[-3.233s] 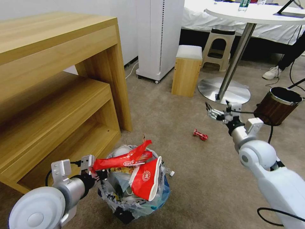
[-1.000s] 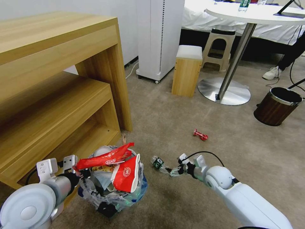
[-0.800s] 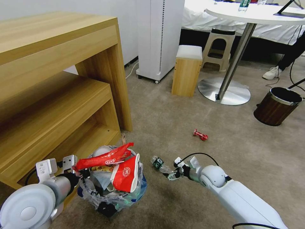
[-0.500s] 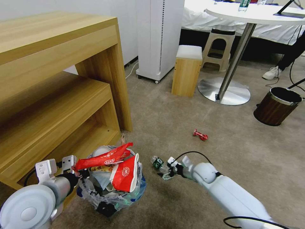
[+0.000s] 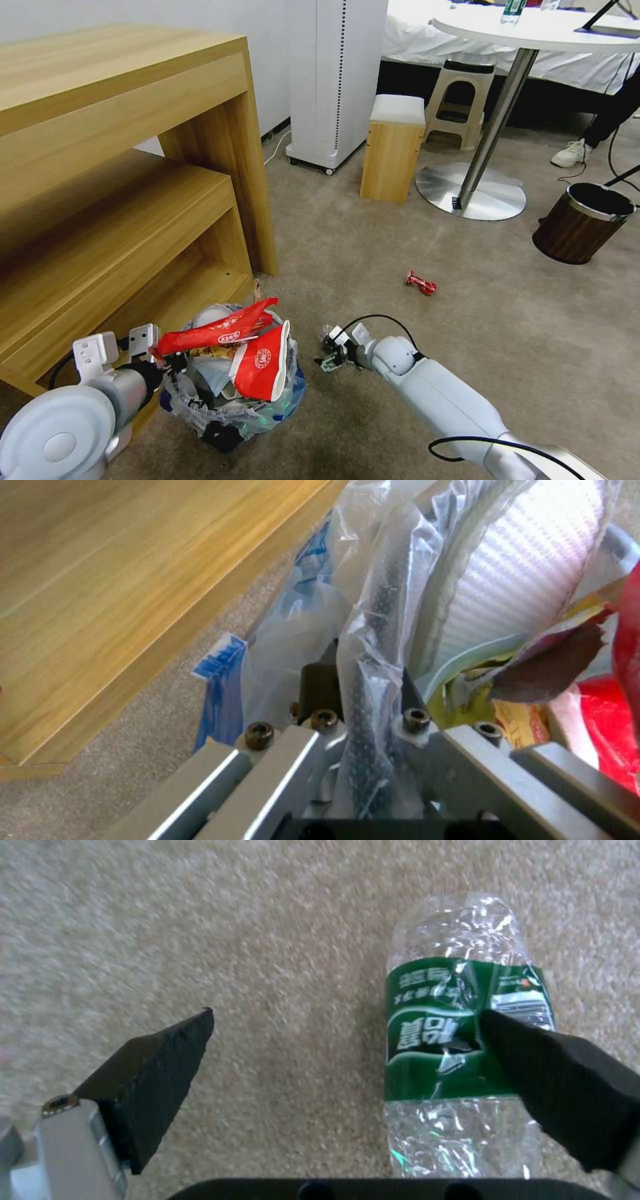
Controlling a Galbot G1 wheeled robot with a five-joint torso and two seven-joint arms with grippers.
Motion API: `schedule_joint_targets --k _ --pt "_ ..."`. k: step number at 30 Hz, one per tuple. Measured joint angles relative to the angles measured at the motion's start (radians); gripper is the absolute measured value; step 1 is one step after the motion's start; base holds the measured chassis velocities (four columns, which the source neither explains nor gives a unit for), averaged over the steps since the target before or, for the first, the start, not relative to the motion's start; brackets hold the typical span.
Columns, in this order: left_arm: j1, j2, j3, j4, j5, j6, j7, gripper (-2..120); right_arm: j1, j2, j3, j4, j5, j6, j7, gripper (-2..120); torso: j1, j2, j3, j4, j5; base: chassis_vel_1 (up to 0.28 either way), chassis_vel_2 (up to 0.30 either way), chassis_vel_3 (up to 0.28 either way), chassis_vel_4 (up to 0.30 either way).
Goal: Pick up the trash bin and place the garbage on the floor into it.
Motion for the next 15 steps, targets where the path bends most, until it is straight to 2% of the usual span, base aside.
schedule_joint_targets --k 15 --pt "-0.015 0.002 0.017 0.021 0.009 0.000 0.009 1 -0.035 -0.059 0.037 0.044 -0.010 -0.020 -0.003 100 0.000 0.000 0.000 -0.0003 0.0002 0.000 0.000 0.000 0.000"
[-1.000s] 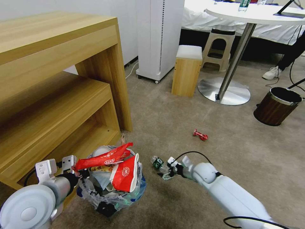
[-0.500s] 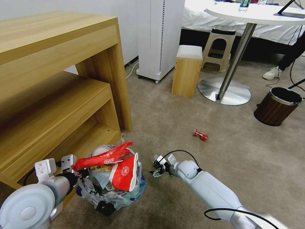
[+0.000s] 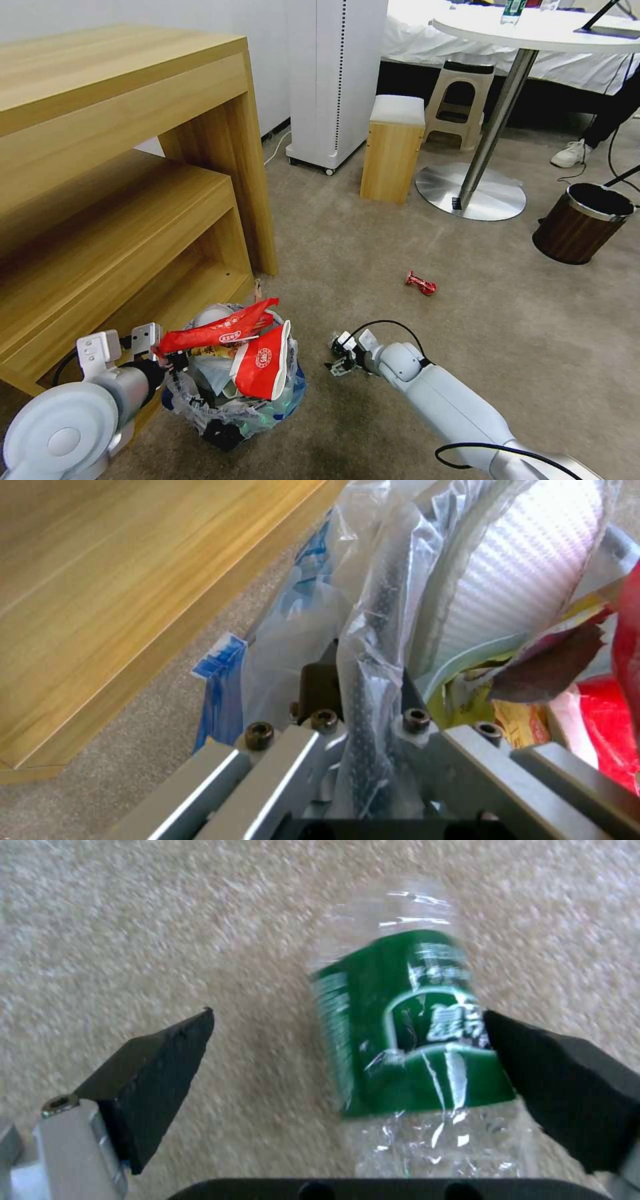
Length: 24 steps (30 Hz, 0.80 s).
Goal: Pick up the trash bin and place the garbage on the floor into it.
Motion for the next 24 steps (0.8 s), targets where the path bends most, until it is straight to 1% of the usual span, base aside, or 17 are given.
schedule_joint_targets --k 5,8,15,20,24 --pt "0.001 0.001 0.000 0.000 0.003 0.000 0.003 1 -0.004 -0.026 0.011 0.022 0.008 0.000 0.000 100 0.000 0.000 0.000 0.0001 0.0000 0.000 0.000 0.000 0.000" --pt "0.002 0.000 0.000 0.003 0.016 -0.001 0.009 1 -0.010 -0.062 0.025 0.057 0.031 0.005 -0.006 100 0.000 0.000 0.000 0.0000 0.0000 0.000 0.000 0.000 0.000" --pt "0.004 -0.003 0.004 0.005 0.025 -0.001 0.014 1 -0.034 -0.105 0.043 0.105 0.054 0.013 -0.019 100 0.000 0.000 0.000 0.0000 0.0000 0.000 0.000 0.000 0.000" --pt "0.003 -0.003 0.004 0.002 0.025 -0.001 0.014 1 -0.042 -0.102 0.044 0.101 0.044 0.005 -0.019 100 0.000 0.000 0.000 0.0000 0.0000 0.000 0.000 0.000 0.000" --pt "0.008 -0.003 0.002 -0.003 0.025 -0.001 0.015 1 -0.042 -0.085 0.043 0.070 0.008 0.005 -0.027 100 0.000 0.000 0.000 0.0001 0.0000 0.000 0.000 0.000 0.000"
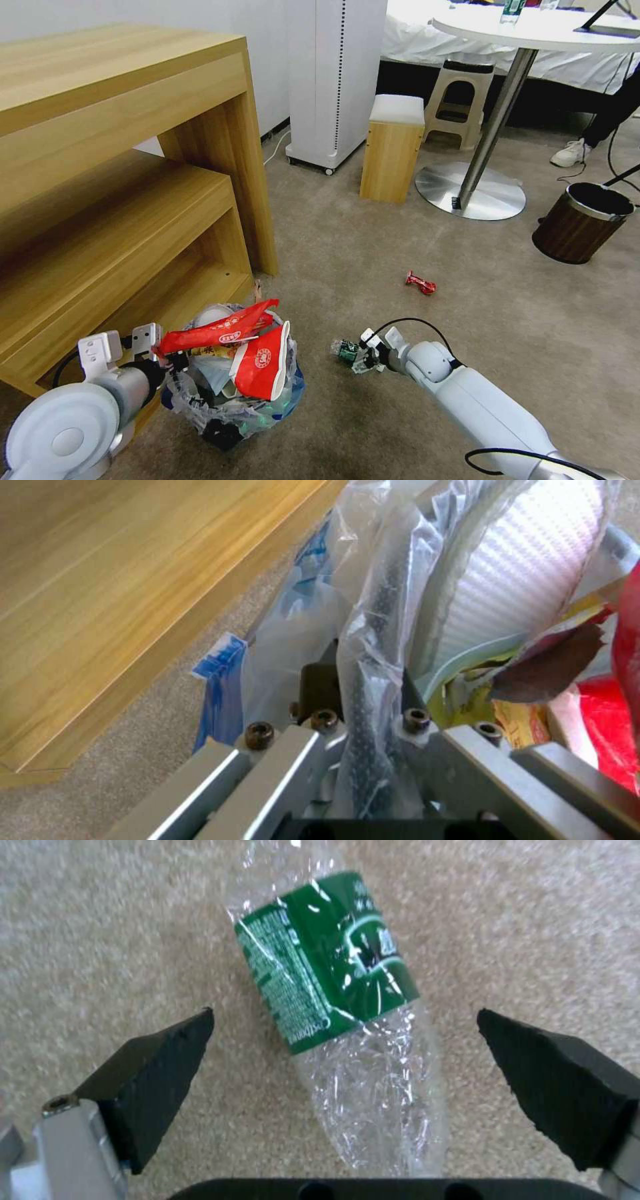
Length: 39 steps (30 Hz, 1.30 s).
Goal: Pick up the trash bin and place the garbage on the floor into it.
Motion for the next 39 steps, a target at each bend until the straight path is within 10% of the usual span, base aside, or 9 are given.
schedule_joint_targets --k 8,25,39 --pt "0.006 0.000 -0.008 -0.010 0.000 0.000 0.000 1 0.016 0.032 -0.011 -0.075 -0.075 0.036 -0.043 93 0.000 0.000 0.000 0.0000 -0.0001 0.000 0.000 0.000 0.000" --pt "-0.001 0.000 -0.002 -0.005 0.005 0.000 0.000 1 0.016 0.026 0.013 -0.077 -0.088 0.056 -0.042 34 0.000 0.000 0.000 0.0000 -0.0001 0.000 0.000 0.000 0.000" --pt "-0.008 0.043 0.028 -0.010 0.015 0.008 0.037 1 -0.061 -0.128 0.115 0.263 0.130 0.087 0.057 17 0.000 0.000 0.000 0.0000 0.0000 0.000 0.000 0.000 0.000"
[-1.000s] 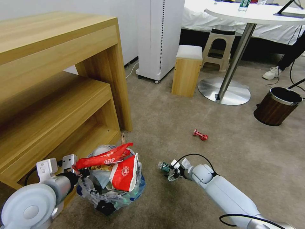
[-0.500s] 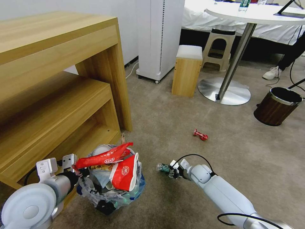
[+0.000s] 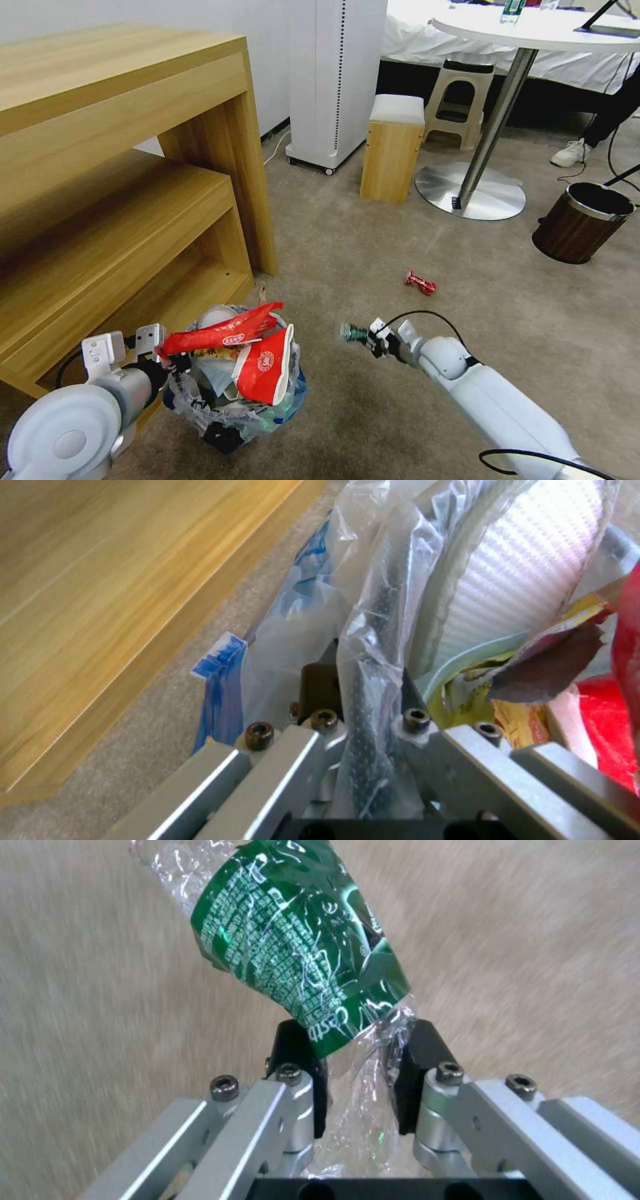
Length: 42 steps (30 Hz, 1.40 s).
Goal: Pick up the trash bin and place the garbage on the floor into it.
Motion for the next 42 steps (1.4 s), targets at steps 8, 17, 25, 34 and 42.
schedule_joint_targets --k 8,17,25,34,42 --pt "-0.001 0.028 0.035 -0.013 -0.005 0.014 0.040 1 0.006 -0.050 0.047 0.138 0.159 0.147 0.019 17 0.000 0.000 0.000 -0.0001 0.0000 0.000 0.000 0.000 0.000" --pt "-0.007 0.033 0.063 -0.018 -0.014 0.020 0.053 1 0.103 -0.036 0.032 0.150 0.395 0.438 -0.245 16 0.000 0.000 0.000 0.0001 0.0000 0.000 0.000 0.000 0.000" --pt "-0.041 0.027 0.106 0.008 -0.015 0.020 0.070 1 0.197 -0.006 -0.105 0.162 0.610 0.525 -0.489 16 0.000 0.000 0.000 0.0000 -0.0001 0.000 0.000 0.000 0.000" --pt "-0.047 0.023 0.121 0.016 -0.004 0.020 0.072 1 0.290 0.026 -0.254 0.136 0.678 0.528 -0.568 16 0.000 0.000 0.000 0.0001 -0.0002 0.000 0.000 0.000 0.000" --pt "-0.043 0.037 0.103 0.020 0.002 0.020 0.070 1 0.333 0.058 -0.343 0.166 0.707 0.492 -0.689 16 0.000 0.000 0.000 0.0001 -0.0002 0.000 0.000 0.000 0.000"
